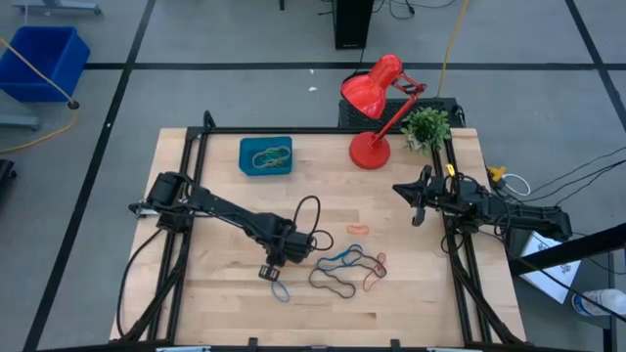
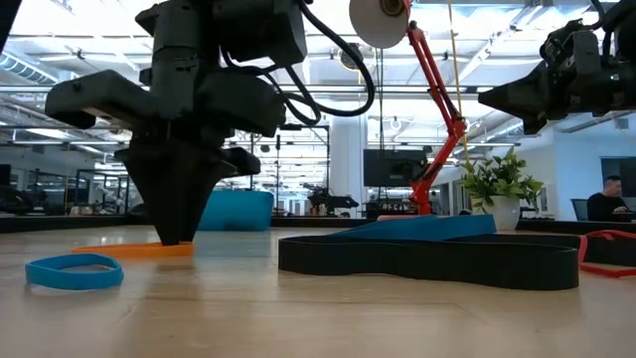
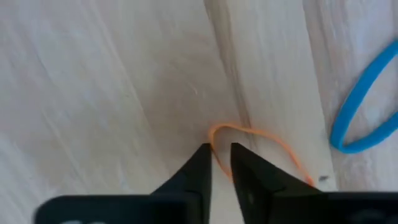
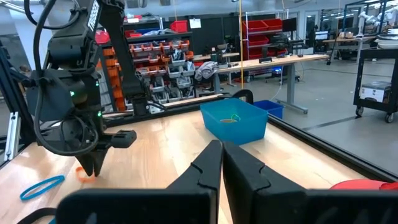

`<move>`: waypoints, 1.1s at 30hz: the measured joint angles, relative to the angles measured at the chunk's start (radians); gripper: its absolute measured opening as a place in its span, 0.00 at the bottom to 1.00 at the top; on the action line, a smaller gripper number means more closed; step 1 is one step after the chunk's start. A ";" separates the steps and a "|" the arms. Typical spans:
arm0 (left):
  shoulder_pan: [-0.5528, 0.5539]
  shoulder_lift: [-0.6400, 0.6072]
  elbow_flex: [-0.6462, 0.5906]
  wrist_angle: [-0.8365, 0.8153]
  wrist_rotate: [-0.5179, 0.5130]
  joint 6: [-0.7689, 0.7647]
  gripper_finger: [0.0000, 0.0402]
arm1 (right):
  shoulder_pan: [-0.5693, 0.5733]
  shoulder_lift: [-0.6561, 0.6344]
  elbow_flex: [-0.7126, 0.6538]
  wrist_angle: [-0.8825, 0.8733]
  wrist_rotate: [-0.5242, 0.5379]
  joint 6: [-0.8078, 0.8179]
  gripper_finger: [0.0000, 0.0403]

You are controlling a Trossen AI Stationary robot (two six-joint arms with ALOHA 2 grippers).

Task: Pick and place rubber bands into bin
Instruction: Put the left orange rubber band into the blue container

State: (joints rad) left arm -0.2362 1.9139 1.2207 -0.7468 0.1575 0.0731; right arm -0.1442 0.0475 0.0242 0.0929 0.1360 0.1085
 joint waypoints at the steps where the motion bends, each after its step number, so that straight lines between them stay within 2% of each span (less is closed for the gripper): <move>1: 0.000 0.000 0.000 0.000 -0.005 -0.005 0.12 | 0.000 0.000 0.000 0.000 0.000 0.000 0.02; 7: 0.001 0.017 0.002 0.009 -0.028 -0.007 0.01 | 0.000 0.000 0.000 0.000 -0.001 0.000 0.02; 15: 0.001 0.043 0.004 0.011 -0.020 -0.001 0.05 | 0.000 0.000 0.000 0.000 -0.001 -0.001 0.02; 18: 0.001 0.025 0.003 0.002 -0.019 0.019 0.02 | 0.000 0.000 0.000 0.000 -0.001 -0.001 0.02; 26: 0.013 -0.066 -0.002 -0.048 -0.030 0.037 0.01 | 0.000 0.000 0.000 -0.001 0.000 -0.001 0.02; 33: 0.049 -0.223 -0.002 -0.159 -0.192 0.029 0.01 | 0.000 0.000 0.000 -0.001 0.000 -0.001 0.02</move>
State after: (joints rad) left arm -0.1874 1.6912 1.2182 -0.9058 -0.0348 0.1018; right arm -0.1440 0.0479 0.0242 0.0921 0.1360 0.1078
